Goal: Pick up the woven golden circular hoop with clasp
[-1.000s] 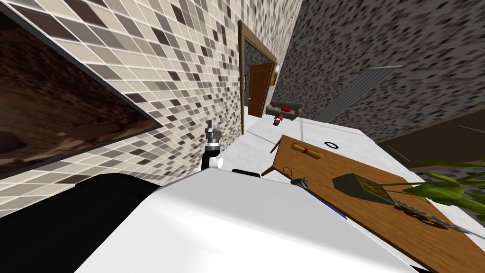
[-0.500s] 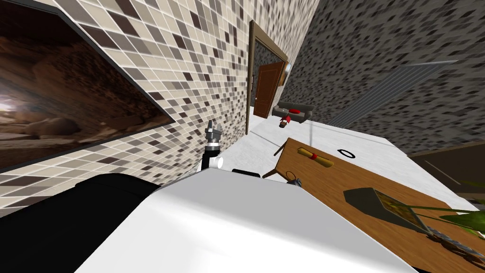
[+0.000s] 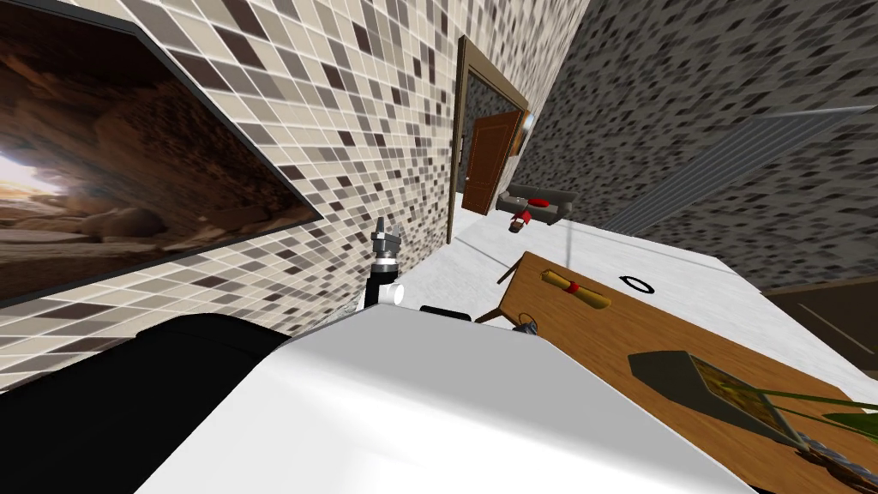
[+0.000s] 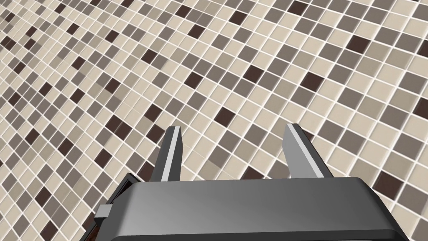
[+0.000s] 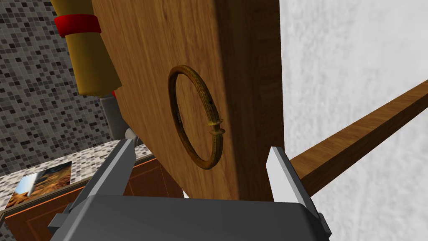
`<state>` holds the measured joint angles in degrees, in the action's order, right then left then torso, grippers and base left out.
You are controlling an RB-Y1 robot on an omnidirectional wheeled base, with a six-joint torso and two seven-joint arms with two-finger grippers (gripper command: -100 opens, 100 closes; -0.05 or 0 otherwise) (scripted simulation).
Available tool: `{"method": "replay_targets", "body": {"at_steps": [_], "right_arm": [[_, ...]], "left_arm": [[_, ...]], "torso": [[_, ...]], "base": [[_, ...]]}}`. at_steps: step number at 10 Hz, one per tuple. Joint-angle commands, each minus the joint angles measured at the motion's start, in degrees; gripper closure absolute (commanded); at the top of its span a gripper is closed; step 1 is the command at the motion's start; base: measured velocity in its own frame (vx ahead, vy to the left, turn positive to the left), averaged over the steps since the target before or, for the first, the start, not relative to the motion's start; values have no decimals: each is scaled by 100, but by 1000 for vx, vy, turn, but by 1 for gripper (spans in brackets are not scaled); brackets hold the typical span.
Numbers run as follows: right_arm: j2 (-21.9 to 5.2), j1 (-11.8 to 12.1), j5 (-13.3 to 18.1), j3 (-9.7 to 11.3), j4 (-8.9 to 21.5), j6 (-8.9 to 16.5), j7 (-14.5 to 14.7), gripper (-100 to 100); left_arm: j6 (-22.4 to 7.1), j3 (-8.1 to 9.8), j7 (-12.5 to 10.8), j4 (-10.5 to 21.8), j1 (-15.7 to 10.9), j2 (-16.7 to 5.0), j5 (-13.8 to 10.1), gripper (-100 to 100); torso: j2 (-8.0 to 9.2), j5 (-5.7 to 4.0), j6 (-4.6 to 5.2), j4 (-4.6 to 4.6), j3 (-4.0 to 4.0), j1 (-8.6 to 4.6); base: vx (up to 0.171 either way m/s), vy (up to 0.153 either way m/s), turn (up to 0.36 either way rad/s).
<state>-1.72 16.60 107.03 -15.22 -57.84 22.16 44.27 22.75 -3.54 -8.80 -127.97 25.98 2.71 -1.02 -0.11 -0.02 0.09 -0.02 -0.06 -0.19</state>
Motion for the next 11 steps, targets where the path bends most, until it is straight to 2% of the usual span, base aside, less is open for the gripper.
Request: {"method": "replay_targets", "body": {"at_steps": [1, 3, 4, 5, 7, 9, 10, 11], "right_arm": [[71, -62, 8, 50, 97, 176, -49, -100], [120, -160, 48, 151, 283, 399, -166, -100], [124, -106, 26, 111, 185, 302, -104, -100], [142, -109, 25, 123, 192, 315, -105, 100], [194, -66, 17, 144, 245, 277, -103, 100], [197, -61, 20, 148, 246, 275, -98, 100], [190, -65, 22, 146, 238, 282, -97, 0], [132, -185, 58, 176, 329, 455, -195, 100]], "left_arm": [[0, 0, 0, 0, 0, 0, 0, 0], [0, 1, 0, 0, 0, -1, 0, 0], [0, 0, 0, 0, 0, 0, 0, 0], [0, 0, 0, 0, 0, 0, 0, 0], [0, 0, 0, 0, 0, 0, 0, 0], [0, 0, 0, 0, 0, 1, 0, 0], [0, 0, 0, 0, 0, 1, 0, 0], [0, 0, 0, 0, 0, 0, 0, 0]], "torso": [[0, 0, 0, 0, 0, 0], [-2, -5, 1, 0, -1, -24], [-2, -7, -1, 1, -1, -31], [-13, -4, 2, 0, -7, -33], [-24, 47, -3, 26, 1, -21], [-33, 42, -5, 27, -3, -36], [-37, 32, -4, 23, -7, -44], [-39, 31, -4, 22, -8, -47]], "base": [[-3, -91, 99], [-7, -114, 66], [-12, -37, 20], [-9, 5, -1], [-11, 13, -5], [0, 0, 0], [0, 0, 0], [9, -24, 20]]}}
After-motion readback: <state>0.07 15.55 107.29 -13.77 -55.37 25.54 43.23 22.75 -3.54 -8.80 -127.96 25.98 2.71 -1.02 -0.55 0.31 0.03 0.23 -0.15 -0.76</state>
